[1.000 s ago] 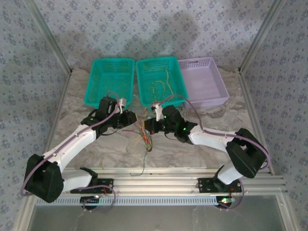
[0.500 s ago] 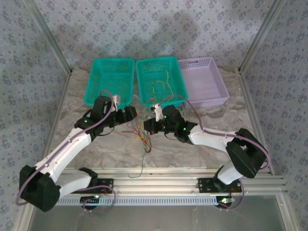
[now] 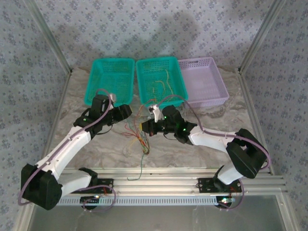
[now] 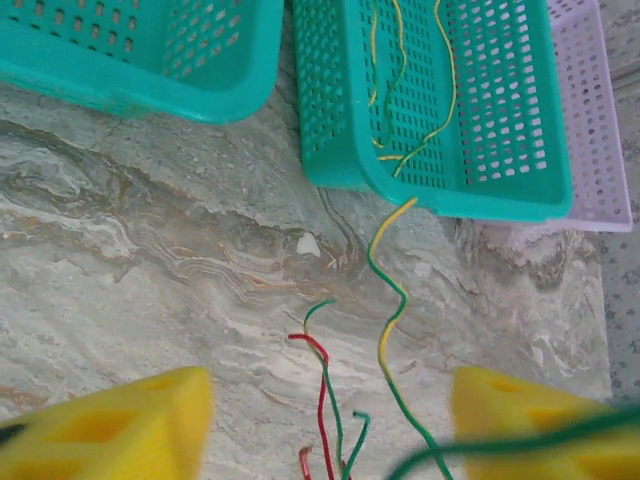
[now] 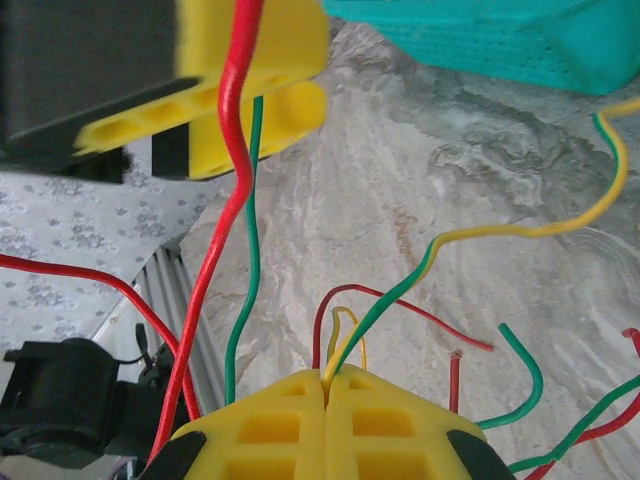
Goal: Untangle the cables
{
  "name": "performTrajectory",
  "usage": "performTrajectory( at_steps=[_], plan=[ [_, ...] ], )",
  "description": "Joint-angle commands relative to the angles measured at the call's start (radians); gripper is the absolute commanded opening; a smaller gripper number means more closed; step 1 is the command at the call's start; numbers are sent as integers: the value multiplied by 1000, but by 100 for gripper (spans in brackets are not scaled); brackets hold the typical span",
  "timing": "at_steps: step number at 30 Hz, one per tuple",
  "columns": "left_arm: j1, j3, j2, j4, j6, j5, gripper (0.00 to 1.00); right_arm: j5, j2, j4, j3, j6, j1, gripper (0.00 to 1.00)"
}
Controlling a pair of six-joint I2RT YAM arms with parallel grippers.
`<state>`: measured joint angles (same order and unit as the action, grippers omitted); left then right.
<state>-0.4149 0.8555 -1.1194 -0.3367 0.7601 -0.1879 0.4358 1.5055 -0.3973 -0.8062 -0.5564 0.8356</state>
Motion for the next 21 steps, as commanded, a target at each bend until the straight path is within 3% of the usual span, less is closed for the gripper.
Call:
performTrajectory(
  at_steps=[1, 10, 21],
  plan=[
    [4, 37, -7, 44, 0, 11, 45, 48, -19, -37, -1, 17, 9, 0],
    [4, 53, -25, 43, 5, 10, 0, 24, -23, -8, -6, 29, 7, 0],
    [5, 140, 3, -62, -33, 69, 0, -159, -104, 140, -10, 37, -79, 0]
  ],
)
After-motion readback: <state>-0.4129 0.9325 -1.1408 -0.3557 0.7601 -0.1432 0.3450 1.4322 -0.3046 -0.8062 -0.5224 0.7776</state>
